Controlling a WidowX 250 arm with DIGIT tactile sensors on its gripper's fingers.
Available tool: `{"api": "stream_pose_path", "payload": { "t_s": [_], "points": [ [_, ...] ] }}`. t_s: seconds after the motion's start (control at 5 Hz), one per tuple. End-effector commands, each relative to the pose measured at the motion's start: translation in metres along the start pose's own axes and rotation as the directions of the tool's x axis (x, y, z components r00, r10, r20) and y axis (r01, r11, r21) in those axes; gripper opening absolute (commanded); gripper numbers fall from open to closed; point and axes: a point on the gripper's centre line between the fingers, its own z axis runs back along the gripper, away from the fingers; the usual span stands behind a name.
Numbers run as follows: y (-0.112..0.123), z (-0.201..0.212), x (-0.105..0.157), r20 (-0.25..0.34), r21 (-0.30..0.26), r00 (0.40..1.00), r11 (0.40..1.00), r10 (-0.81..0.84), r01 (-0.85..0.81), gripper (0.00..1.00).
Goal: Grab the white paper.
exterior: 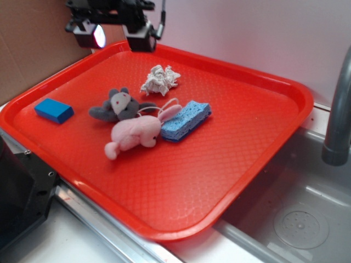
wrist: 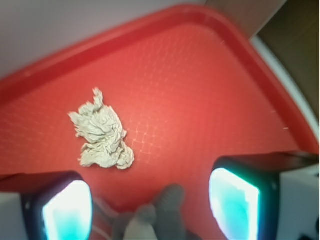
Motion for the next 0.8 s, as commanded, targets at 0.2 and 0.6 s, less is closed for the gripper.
{"api": "stream_pose_path", "payload": {
  "t_s": [0.2, 0.6],
  "points": [
    [-0.021, -0.04, 0.028, -0.009, -0.07, 0.998, 0.996, -0.062, 0.061, 1.0],
    [-0.022, -0.047, 0.029, -0.107, -0.064, 0.992, 0.996, -0.068, 0.062, 0.0]
  ]
}}
